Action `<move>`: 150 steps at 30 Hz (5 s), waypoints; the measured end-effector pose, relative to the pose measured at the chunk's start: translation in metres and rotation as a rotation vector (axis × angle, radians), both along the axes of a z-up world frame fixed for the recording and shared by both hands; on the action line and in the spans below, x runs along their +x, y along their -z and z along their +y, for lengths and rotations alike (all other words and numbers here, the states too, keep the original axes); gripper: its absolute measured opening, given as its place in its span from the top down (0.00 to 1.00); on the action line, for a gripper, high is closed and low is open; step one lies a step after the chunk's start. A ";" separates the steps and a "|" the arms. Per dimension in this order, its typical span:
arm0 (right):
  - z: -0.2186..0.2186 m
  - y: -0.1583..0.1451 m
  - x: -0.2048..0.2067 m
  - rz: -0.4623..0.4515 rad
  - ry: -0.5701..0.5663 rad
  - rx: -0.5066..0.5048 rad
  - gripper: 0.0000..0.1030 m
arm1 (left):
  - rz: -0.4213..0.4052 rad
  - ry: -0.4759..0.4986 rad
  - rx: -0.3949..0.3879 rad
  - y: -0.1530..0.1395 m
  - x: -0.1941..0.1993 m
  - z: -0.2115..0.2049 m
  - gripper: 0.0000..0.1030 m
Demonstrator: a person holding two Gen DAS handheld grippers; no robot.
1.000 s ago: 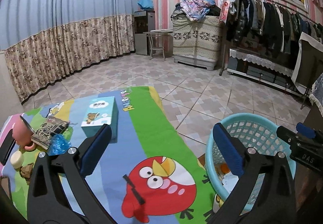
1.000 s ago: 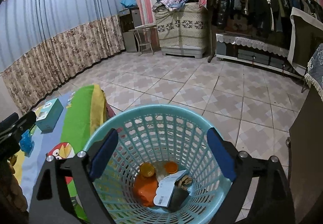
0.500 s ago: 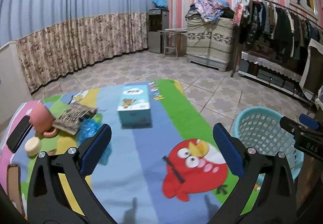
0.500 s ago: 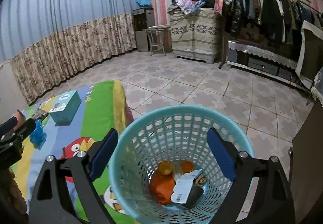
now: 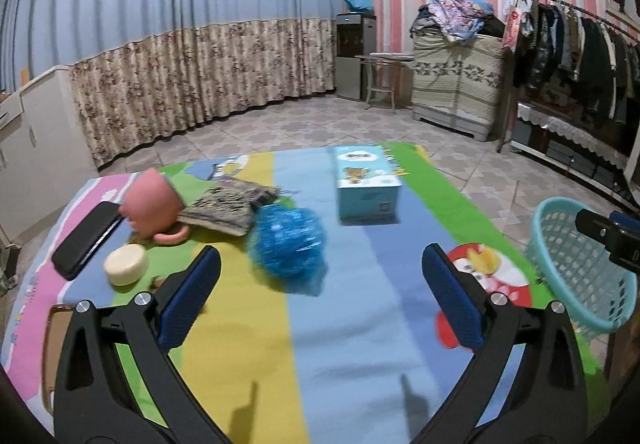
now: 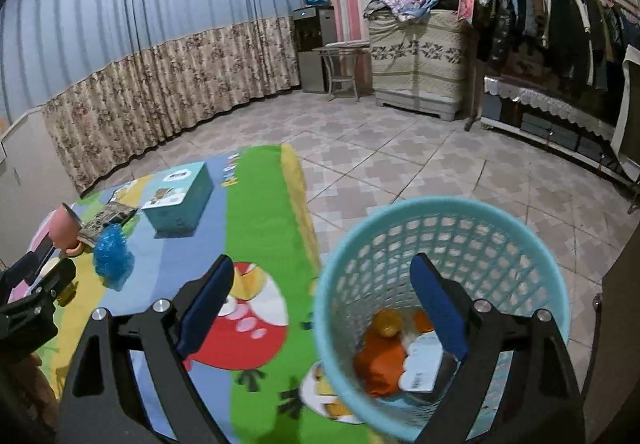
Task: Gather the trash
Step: 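Move both open tools back over the mat toward the blue plastic bag, then grasp the crumpled brown paper with the left tool while the right tool grasps the blue bag, then carry the brown paper and blue bag over the teal basket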
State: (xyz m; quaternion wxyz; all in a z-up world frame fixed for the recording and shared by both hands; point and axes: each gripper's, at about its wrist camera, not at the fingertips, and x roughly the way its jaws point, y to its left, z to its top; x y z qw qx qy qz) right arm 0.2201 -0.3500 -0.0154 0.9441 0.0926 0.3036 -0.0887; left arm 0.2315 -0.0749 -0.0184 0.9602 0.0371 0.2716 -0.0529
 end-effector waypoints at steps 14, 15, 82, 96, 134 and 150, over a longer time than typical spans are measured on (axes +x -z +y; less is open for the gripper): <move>0.062 0.019 0.018 0.068 -0.091 -0.076 0.15 | 0.103 -0.134 0.031 0.027 0.038 0.114 0.06; 0.068 0.021 0.020 0.074 -0.101 -0.089 0.15 | 0.114 -0.143 0.020 0.029 0.042 0.122 0.06; 0.030 -0.053 -0.028 -0.005 -0.079 -0.103 0.69 | 0.069 -0.367 -0.008 0.031 0.051 0.166 0.55; -0.060 -0.032 -0.049 0.009 0.071 -0.150 0.69 | -0.054 -0.108 -0.010 -0.039 0.008 0.008 0.55; -0.164 0.006 -0.067 0.028 0.242 0.002 0.69 | 0.053 0.467 0.043 0.009 -0.019 -0.280 0.54; -0.161 0.015 -0.053 0.058 0.217 0.019 0.69 | 0.073 0.405 0.052 0.012 0.006 -0.277 0.25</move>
